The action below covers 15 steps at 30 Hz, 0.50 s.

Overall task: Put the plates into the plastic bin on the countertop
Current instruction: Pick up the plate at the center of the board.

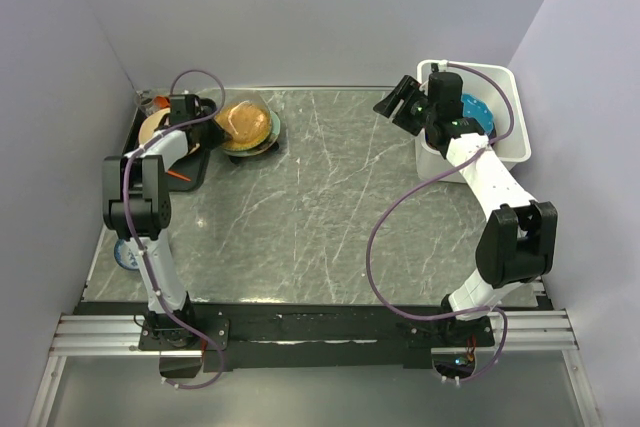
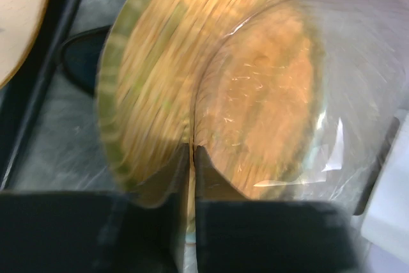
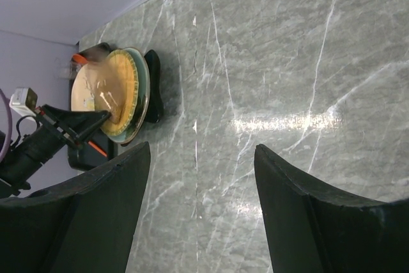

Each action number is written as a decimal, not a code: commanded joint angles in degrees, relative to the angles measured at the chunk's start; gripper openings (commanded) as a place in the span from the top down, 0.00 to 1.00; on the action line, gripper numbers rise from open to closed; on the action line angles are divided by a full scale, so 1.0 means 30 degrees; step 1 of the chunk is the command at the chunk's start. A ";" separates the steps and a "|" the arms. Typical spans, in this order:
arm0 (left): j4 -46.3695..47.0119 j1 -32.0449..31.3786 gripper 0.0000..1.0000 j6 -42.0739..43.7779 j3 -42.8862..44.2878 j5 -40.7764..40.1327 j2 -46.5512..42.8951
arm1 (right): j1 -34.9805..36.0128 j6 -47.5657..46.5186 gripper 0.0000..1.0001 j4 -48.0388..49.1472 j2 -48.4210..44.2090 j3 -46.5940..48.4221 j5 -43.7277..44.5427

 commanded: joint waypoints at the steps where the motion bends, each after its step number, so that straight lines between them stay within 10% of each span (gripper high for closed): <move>1: 0.0210 0.0013 0.99 0.0107 0.0412 0.0607 0.0273 | 0.0012 -0.0203 0.27 0.0419 -0.0068 -0.0082 0.0059; 15: 0.1293 -0.0016 0.99 0.0106 -0.1083 0.1251 -0.2303 | 0.0041 0.0032 0.27 0.1269 -0.0390 -0.0698 -0.0877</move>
